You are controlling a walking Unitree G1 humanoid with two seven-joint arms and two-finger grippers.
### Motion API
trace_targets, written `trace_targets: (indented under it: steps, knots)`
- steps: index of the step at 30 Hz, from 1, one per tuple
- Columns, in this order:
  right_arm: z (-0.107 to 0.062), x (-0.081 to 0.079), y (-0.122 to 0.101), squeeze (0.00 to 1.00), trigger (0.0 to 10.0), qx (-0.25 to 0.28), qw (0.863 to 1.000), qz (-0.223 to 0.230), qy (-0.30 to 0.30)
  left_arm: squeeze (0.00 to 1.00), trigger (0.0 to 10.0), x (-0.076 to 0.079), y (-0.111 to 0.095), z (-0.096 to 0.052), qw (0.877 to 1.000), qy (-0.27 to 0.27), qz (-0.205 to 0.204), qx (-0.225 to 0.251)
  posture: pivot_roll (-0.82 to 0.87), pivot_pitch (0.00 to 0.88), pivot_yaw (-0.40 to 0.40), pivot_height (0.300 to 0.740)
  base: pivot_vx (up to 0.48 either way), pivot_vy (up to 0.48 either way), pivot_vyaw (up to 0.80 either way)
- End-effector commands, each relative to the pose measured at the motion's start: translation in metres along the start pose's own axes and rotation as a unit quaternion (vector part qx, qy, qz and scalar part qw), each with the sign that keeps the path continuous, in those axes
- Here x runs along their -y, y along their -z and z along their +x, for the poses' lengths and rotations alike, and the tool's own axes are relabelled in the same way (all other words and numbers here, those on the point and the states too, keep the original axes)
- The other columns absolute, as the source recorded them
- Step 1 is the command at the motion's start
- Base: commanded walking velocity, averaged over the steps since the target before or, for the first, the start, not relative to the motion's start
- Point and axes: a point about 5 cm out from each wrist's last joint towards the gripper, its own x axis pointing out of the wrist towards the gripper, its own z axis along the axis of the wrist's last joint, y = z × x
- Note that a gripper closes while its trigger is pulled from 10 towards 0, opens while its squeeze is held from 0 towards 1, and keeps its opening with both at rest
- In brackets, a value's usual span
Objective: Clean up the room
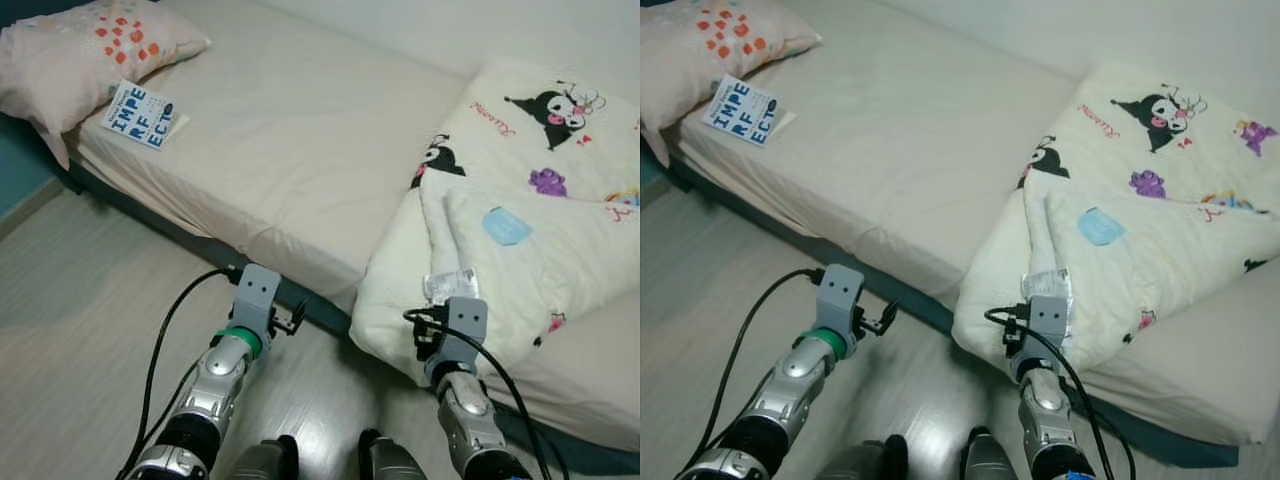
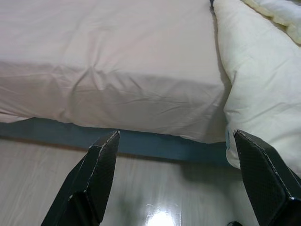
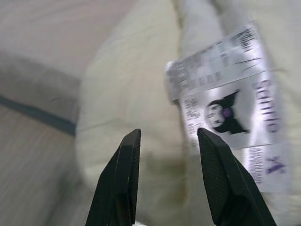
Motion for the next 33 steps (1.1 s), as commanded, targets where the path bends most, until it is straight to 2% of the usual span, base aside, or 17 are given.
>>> trace_targets:
  steps: [1,9,20,33]
  knots:
    - [-0.004,0.006,0.004,0.00,10.0,-0.001,1.000,-0.004,0.012,0.00,10.0,0.003,0.009,-0.004,1.000,-0.001,-0.013,-0.011,-0.03,0.105,0.066,0.740,0.000,0.000,0.00]
    - [-0.003,0.011,0.001,0.00,10.0,0.008,1.000,-0.006,0.022,0.00,10.0,-0.001,0.015,-0.006,0.999,-0.019,0.000,-0.027,-0.03,0.103,0.062,0.740,0.000,0.000,0.00]
    - [-0.004,0.010,-0.003,0.00,10.0,0.028,0.999,-0.010,0.018,0.00,10.0,-0.009,0.014,-0.009,0.999,-0.043,0.006,-0.018,-0.03,0.112,0.067,0.740,0.000,0.000,-0.80]
    - [-0.003,0.010,-0.005,0.00,10.0,0.029,1.000,-0.005,0.012,0.00,10.0,-0.015,0.007,-0.008,0.997,-0.075,0.007,0.001,-0.03,0.120,0.059,0.740,0.000,0.000,-0.80]
